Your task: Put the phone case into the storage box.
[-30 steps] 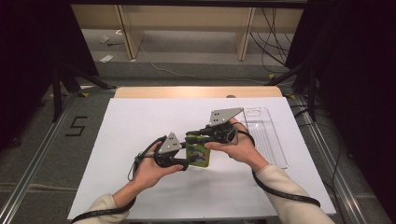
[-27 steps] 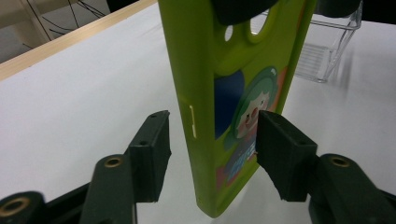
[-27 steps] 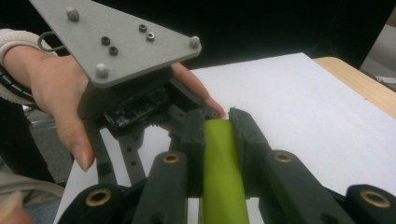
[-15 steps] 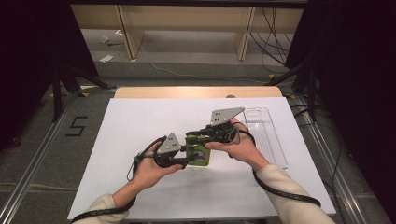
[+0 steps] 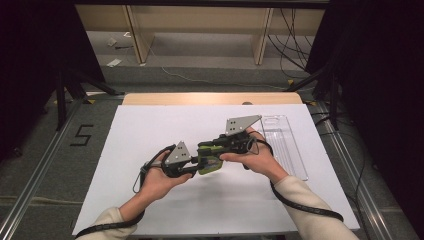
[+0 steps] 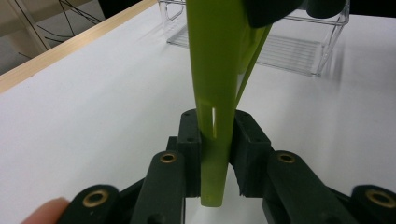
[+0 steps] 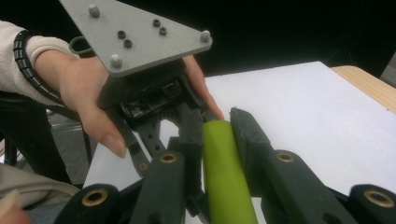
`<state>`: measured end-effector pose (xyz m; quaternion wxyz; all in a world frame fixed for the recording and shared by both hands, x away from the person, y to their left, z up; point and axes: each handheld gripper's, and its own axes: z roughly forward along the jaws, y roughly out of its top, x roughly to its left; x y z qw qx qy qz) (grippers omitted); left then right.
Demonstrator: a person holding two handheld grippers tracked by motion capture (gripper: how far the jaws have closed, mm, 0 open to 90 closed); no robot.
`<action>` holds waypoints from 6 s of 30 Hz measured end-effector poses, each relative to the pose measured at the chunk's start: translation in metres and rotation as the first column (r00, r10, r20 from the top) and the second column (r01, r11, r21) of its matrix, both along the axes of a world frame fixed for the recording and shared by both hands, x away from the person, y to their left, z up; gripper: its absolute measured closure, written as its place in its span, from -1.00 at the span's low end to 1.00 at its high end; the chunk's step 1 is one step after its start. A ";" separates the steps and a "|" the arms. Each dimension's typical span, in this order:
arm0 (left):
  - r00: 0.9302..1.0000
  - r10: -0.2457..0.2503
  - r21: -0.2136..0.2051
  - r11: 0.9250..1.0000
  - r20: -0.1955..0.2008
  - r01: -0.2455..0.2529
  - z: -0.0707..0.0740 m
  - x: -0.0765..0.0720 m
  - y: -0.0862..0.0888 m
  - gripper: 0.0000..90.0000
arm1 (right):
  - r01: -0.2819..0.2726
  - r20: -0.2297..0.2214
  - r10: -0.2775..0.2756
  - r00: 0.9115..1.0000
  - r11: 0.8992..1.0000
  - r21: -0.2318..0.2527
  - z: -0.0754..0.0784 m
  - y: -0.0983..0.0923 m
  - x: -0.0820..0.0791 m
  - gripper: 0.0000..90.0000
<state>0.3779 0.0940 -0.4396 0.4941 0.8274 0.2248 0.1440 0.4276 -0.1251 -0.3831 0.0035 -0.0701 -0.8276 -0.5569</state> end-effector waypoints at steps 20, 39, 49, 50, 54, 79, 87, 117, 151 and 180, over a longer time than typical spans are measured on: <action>0.998 0.042 -0.021 0.999 -0.040 -0.043 0.005 0.000 0.003 0.73 | 0.073 0.032 -0.073 0.997 0.997 0.014 -0.002 -0.001 0.003 -0.11; 0.986 0.151 -0.033 0.988 -0.076 -0.154 0.009 0.000 0.006 0.73 | 0.172 0.012 -0.173 0.985 0.982 0.077 0.000 -0.007 0.005 -0.47; 0.969 0.226 -0.035 0.973 -0.098 -0.230 0.010 0.000 0.009 0.73 | 0.249 0.032 -0.252 0.967 0.965 0.081 -0.002 -0.011 0.008 -0.65; 0.968 0.231 -0.035 0.971 -0.097 -0.235 0.010 0.001 0.009 0.73 | 0.252 0.030 -0.255 0.967 0.964 0.081 -0.002 -0.011 0.008 -0.65; 0.959 0.261 -0.035 0.963 -0.107 -0.266 0.011 0.001 0.011 0.73 | 0.268 0.037 -0.271 0.962 0.960 0.082 -0.002 -0.012 0.008 -0.65; 0.921 0.372 -0.025 0.926 -0.121 -0.377 0.015 0.002 0.010 0.73 | 0.436 0.072 -0.442 0.894 0.896 0.081 -0.017 -0.012 0.000 -0.95; 0.924 0.364 -0.021 0.929 -0.115 -0.368 0.015 0.003 0.002 0.73 | 0.443 0.067 -0.449 0.891 0.892 0.089 -0.018 -0.009 -0.002 -0.95; 0.932 0.344 -0.016 0.937 -0.116 -0.348 0.014 0.006 -0.014 0.72 | 0.495 0.079 -0.505 0.859 0.861 0.118 -0.018 0.002 -0.009 -0.94; 0.938 0.325 -0.021 0.944 -0.120 -0.330 0.012 0.006 -0.026 0.72 | 0.554 0.091 -0.564 0.821 0.825 0.112 -0.028 0.013 -0.012 -0.72; 0.945 0.310 -0.030 0.949 -0.102 -0.315 0.013 0.007 -0.025 0.69 | 0.568 0.089 -0.580 0.810 0.813 0.126 -0.027 0.011 -0.013 -0.64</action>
